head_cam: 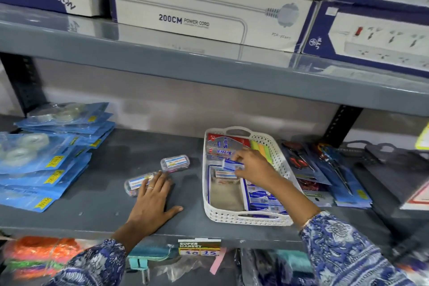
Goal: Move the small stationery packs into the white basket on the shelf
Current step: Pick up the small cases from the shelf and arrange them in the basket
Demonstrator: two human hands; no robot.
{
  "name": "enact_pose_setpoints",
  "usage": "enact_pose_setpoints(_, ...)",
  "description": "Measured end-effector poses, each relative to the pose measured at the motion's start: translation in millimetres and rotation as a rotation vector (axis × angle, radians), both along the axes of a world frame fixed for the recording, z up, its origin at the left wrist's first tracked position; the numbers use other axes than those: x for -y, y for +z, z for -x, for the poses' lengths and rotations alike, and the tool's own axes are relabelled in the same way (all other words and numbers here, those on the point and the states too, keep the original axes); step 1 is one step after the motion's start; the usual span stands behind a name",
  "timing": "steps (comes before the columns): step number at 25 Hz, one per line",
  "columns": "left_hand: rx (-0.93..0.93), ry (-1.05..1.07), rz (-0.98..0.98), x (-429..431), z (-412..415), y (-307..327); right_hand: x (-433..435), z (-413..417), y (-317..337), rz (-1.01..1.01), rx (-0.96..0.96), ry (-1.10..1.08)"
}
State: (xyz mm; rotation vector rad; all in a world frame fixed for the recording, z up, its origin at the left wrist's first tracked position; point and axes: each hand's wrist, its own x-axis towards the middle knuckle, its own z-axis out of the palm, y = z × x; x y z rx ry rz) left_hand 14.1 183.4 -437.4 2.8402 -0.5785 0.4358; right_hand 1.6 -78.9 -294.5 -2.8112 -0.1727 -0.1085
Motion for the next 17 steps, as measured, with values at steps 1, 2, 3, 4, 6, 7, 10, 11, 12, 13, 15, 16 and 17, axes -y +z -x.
enact_pose_setpoints(1, -0.022, -0.024, -0.017, 8.4, 0.5, -1.1, 17.9, 3.5, -4.3, 0.013, -0.033, -0.026)
enact_pose_setpoints(2, -0.05, -0.03, -0.025, 13.3, 0.4, -3.0, 33.0, 8.5, -9.1, 0.024, -0.072, -0.045)
enact_pose_setpoints(3, -0.07, -0.024, -0.025, 16.2, -0.1, -5.3, 46.0, 14.1, -14.4, 0.041, -0.117, -0.063)
enact_pose_setpoints(4, -0.083, -0.011, -0.019, 17.0, -0.7, -7.1, 56.6, 19.9, -19.2, 0.066, -0.158, -0.068)
enact_pose_setpoints(6, -0.085, 0.009, -0.013, 17.3, -1.1, -8.5, 70.2, 30.4, -26.4, 0.126, -0.225, -0.054)
enact_pose_setpoints(7, -0.077, 0.007, -0.017, 18.1, -1.3, -8.5, 74.0, 34.7, -29.4, 0.144, -0.252, -0.044)
enact_pose_setpoints(10, -0.087, -0.021, -0.017, 18.4, -1.3, -8.7, 79.1, 39.8, -38.9, 0.158, -0.308, -0.011)
enact_pose_setpoints(11, -0.093, -0.029, -0.019, 17.9, -1.2, -9.7, 79.9, 39.9, -42.6, 0.151, -0.321, -0.002)
enact_pose_setpoints(12, -0.099, -0.038, -0.025, 17.3, -1.2, -10.4, 80.7, 39.7, -46.8, 0.135, -0.328, 0.007)
enact_pose_setpoints(13, -0.101, -0.051, -0.034, 17.1, -0.9, -10.3, 80.9, 39.6, -50.0, 0.116, -0.328, 0.012)
enact_pose_setpoints(15, -0.11, -0.084, -0.051, 17.9, 0.5, -6.7, 80.5, 39.1, -54.2, 0.094, -0.302, 0.022)
enact_pose_setpoints(16, -0.11, -0.105, -0.061, 18.1, 1.5, -5.4, 79.7, 38.2, -56.0, 0.086, -0.288, 0.032)
enact_pose_setpoints(17, -0.111, -0.139, -0.066, 18.8, 1.8, -4.4, 78.8, 38.0, -56.3, 0.08, -0.282, 0.04)
